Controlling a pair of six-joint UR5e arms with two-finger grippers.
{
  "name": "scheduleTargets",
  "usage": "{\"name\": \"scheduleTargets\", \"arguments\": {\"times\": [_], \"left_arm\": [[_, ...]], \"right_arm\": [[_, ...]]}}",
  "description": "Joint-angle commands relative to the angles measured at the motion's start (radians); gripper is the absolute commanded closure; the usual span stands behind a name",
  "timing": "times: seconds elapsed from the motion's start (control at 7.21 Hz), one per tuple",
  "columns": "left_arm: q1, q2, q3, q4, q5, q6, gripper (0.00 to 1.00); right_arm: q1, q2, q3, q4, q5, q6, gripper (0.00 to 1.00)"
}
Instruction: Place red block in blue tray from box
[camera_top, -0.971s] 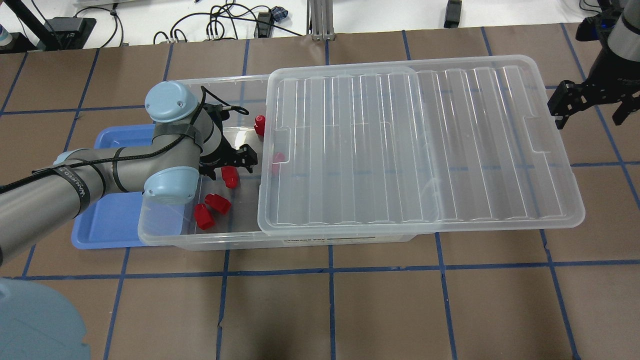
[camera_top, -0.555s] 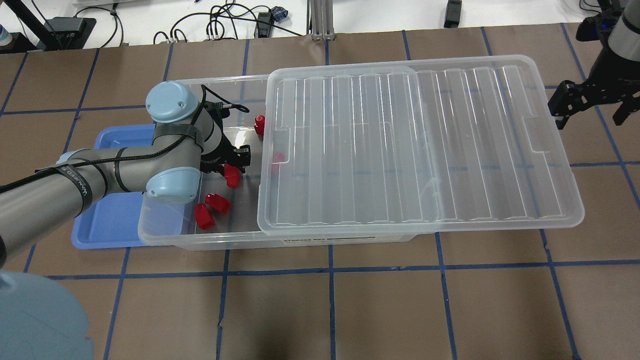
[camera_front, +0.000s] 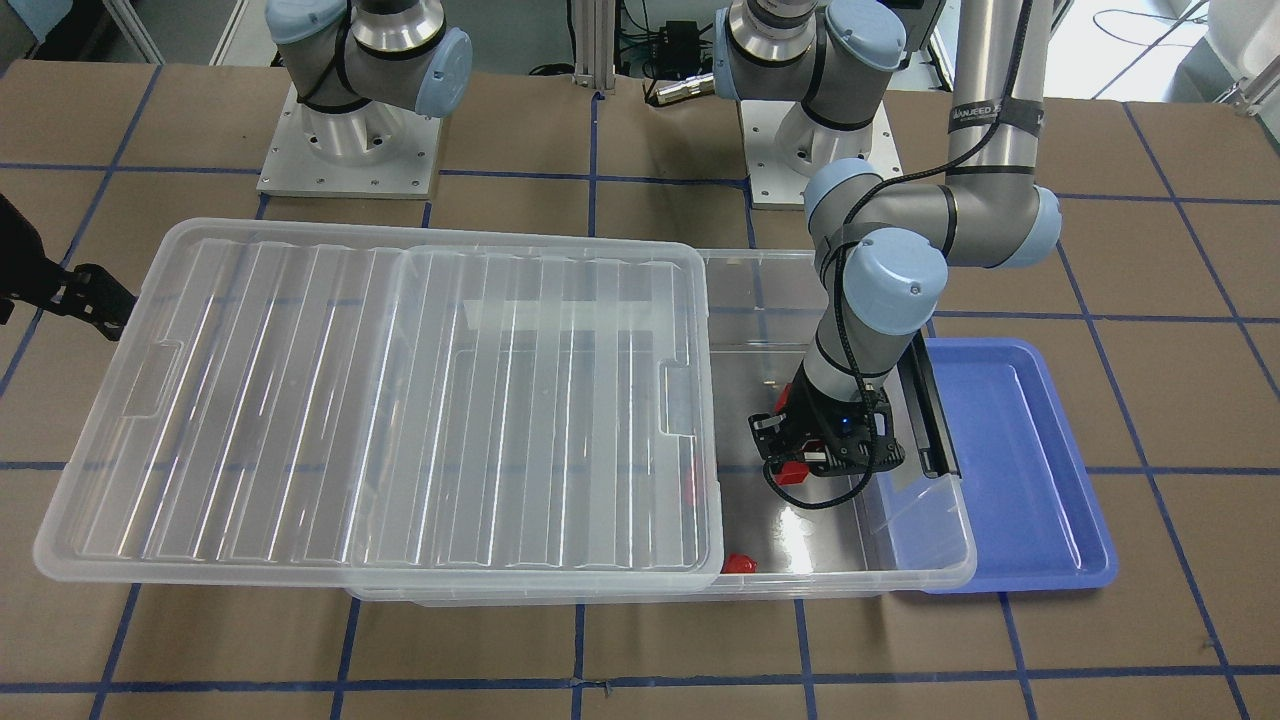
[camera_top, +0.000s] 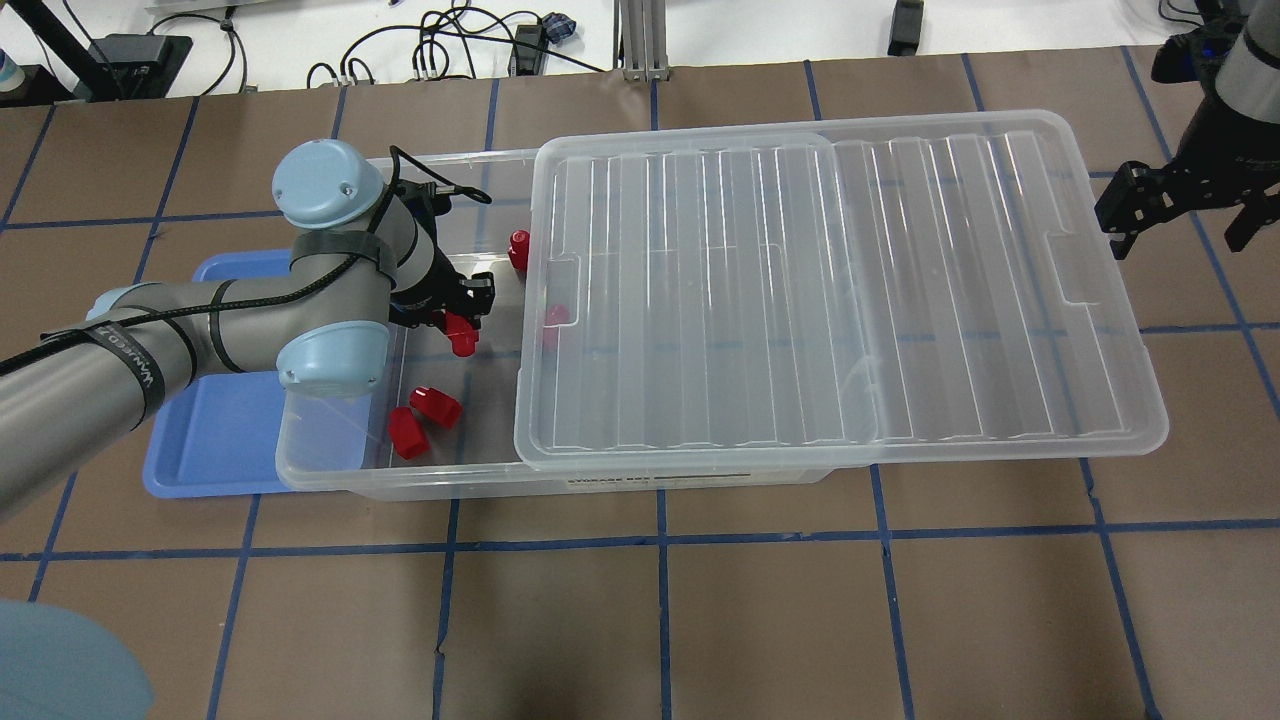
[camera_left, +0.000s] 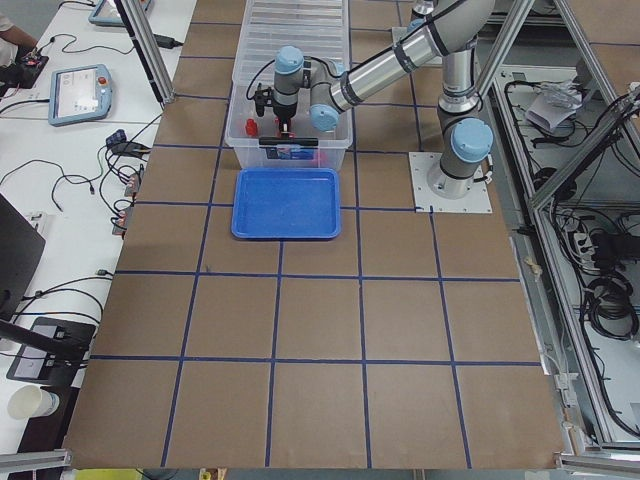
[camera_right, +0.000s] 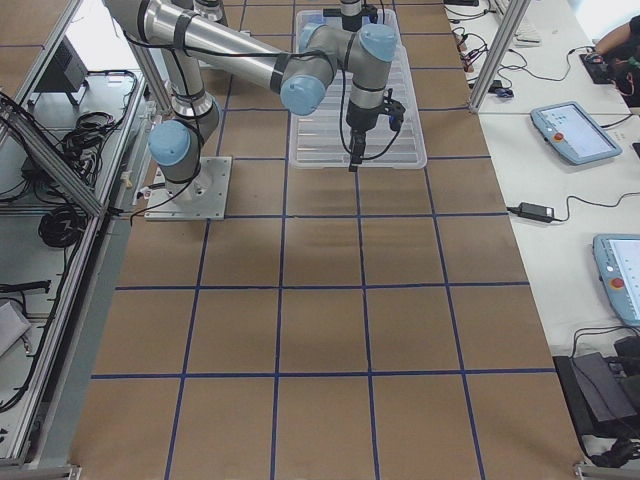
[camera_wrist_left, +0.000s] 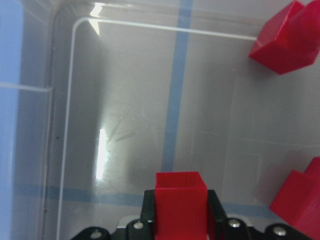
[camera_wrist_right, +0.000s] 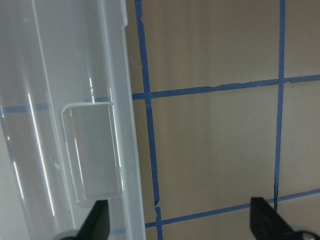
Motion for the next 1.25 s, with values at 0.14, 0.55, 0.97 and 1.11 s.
{"name": "scheduleTargets", "arguments": {"times": [0.14,0.55,0.97,1.11], "left_arm": [[0.001,0.148,0.111,-0.313,0.0,0.0,0.91],[0.088,0.207,0.324,-0.688,0.02,0.088,0.87],[0.338,0.172,0.323,-0.737,0.009,0.348,0.9],[0.401,0.149,0.287,-0.718,0.009,0.407,0.91]], "right_arm": [[-0.001,0.0,0.002,0.001,0.001,0.0,0.0],[-0.001,0.002,0.01,0.001,0.001,-0.003,0.0],[-0.001,0.003,0.011,0.002,0.001,-0.007,0.0],[-0.001,0.003,0.011,0.002,0.001,-0.007,0.0]]}}
